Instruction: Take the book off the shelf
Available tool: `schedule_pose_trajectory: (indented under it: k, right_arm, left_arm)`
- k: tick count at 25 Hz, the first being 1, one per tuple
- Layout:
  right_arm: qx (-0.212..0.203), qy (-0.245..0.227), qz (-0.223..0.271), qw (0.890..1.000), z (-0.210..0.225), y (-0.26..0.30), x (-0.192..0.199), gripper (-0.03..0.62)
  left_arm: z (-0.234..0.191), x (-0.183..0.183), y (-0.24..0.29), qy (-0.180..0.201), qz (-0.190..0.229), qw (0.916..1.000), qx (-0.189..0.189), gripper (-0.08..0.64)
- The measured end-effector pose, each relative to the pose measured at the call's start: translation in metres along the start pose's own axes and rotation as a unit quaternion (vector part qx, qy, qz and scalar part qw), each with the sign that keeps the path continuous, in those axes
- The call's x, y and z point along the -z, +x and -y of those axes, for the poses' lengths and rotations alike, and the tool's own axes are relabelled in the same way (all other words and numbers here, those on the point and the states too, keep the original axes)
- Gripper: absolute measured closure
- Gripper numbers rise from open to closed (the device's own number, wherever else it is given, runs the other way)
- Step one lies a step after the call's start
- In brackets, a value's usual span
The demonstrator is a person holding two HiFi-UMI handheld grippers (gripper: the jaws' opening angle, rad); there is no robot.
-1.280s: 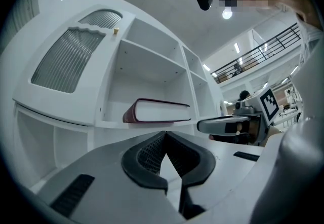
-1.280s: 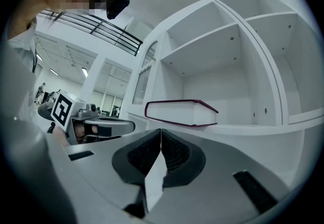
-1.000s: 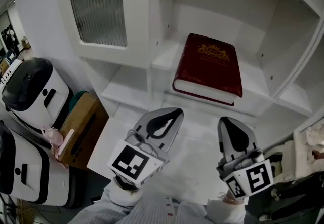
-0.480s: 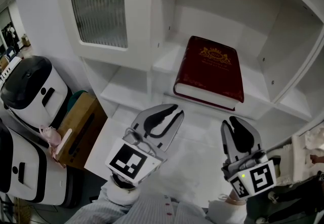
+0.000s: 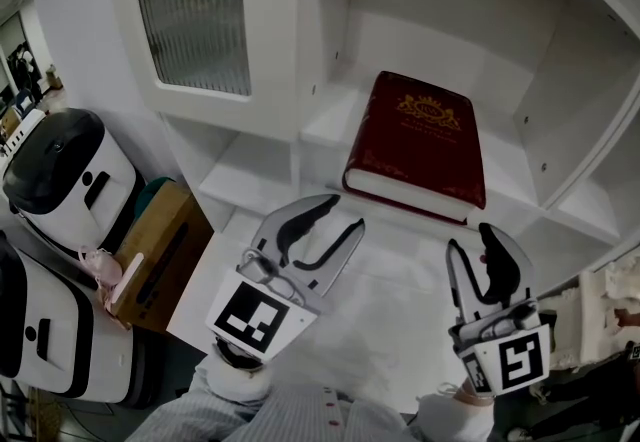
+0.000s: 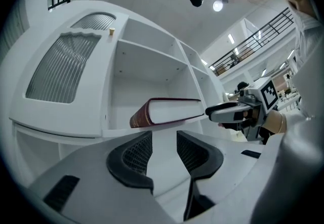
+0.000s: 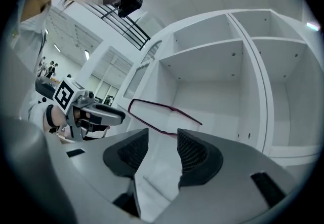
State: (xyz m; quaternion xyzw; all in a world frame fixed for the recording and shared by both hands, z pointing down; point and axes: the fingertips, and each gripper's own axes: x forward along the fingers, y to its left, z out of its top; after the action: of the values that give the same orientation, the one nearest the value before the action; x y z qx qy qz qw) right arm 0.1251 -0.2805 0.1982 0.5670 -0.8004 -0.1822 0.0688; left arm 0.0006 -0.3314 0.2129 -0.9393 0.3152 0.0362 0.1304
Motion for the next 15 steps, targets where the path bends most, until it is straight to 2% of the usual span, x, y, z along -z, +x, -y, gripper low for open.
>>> schedule_pose_trajectory:
  k: [5,10,15]
  right_arm:
    - [-0.001,-0.062,0.003,0.998,-0.001,0.008,-0.008,0.413]
    - [-0.001,-0.097,0.0,0.995,0.0,0.014,-0.009,0.385]
    - [0.016,-0.131,-0.005,0.991,0.005,0.018,-0.008,0.373]
  left_arm:
    - [-0.012,-0.002,0.002,0.058,-0.016,0.9981,-0.012,0.386]
    - [-0.015,-0.002,0.008,0.111,-0.04,0.9929,-0.011,0.346]
    - [-0.016,0.004,0.017,0.158,-0.067,0.9851,-0.01,0.314]
